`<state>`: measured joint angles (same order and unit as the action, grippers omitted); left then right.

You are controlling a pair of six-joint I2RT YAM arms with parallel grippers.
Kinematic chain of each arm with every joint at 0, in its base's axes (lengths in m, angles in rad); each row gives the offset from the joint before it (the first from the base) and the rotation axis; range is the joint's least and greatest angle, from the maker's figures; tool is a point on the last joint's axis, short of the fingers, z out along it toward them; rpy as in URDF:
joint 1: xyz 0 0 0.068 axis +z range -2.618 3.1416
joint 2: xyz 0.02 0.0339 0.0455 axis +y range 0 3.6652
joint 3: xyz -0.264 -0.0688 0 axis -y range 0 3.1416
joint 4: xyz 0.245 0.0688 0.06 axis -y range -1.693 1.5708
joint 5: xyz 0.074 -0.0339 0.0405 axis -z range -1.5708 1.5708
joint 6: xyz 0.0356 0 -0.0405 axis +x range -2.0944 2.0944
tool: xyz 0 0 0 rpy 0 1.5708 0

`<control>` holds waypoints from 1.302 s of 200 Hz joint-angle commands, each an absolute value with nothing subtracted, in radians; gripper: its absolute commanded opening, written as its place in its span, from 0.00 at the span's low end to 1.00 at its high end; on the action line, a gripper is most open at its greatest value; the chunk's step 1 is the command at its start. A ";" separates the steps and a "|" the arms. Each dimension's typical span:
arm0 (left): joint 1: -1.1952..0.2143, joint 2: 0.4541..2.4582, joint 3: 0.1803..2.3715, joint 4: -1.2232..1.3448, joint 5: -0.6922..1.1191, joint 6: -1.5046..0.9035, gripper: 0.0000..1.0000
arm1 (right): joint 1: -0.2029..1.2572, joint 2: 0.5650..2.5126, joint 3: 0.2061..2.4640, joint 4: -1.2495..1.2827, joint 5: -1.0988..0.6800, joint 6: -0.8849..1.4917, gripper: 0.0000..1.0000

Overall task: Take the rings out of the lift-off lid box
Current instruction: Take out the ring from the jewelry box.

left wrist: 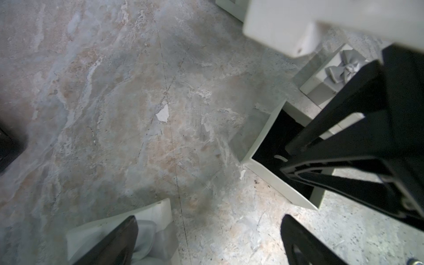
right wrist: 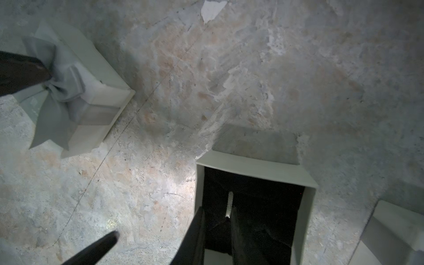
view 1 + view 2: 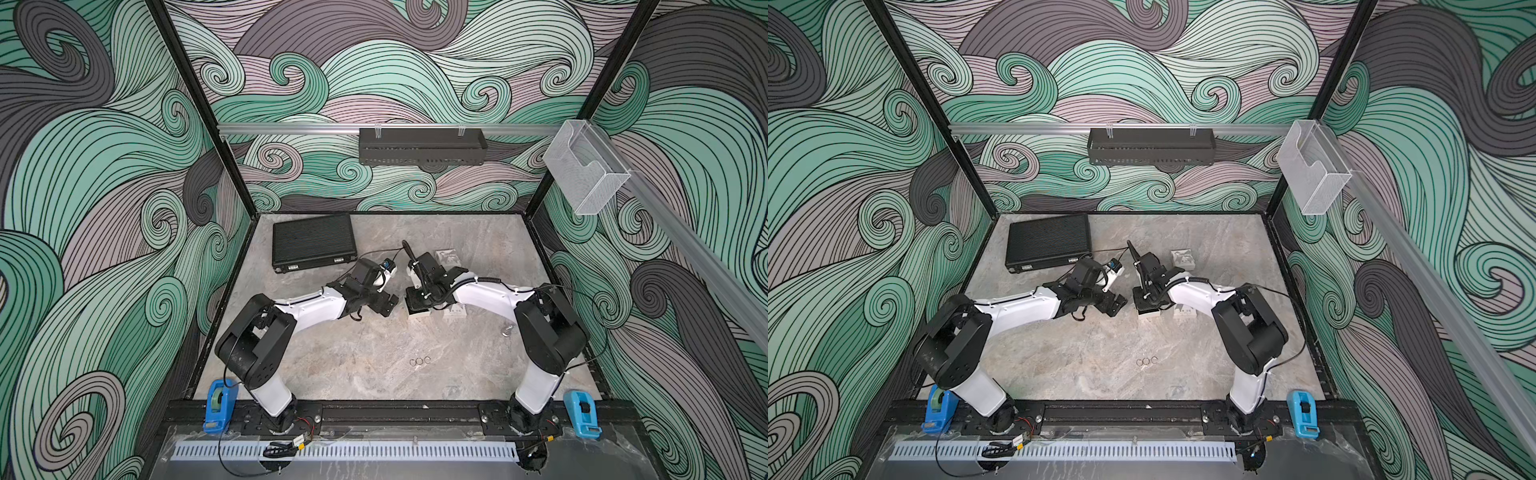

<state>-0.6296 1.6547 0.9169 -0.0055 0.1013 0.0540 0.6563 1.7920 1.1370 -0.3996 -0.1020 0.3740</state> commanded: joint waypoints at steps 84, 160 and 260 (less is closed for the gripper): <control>-0.626 1.681 0.981 0.003 0.170 0.052 0.98 | 0.649 1.840 1.137 -0.367 -0.078 0.386 0.19; -0.623 1.704 1.007 -0.011 0.153 0.031 0.98 | 0.649 1.815 1.119 -0.365 -0.092 0.377 0.19; -0.623 1.720 1.009 0.000 0.175 0.021 0.98 | 0.648 1.825 1.104 -0.327 -0.096 0.392 0.08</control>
<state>-0.6289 1.6962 0.9714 -0.0067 0.1513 0.0319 0.6514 1.8347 1.1172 -0.3298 -0.0906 0.3820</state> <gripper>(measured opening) 0.977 0.095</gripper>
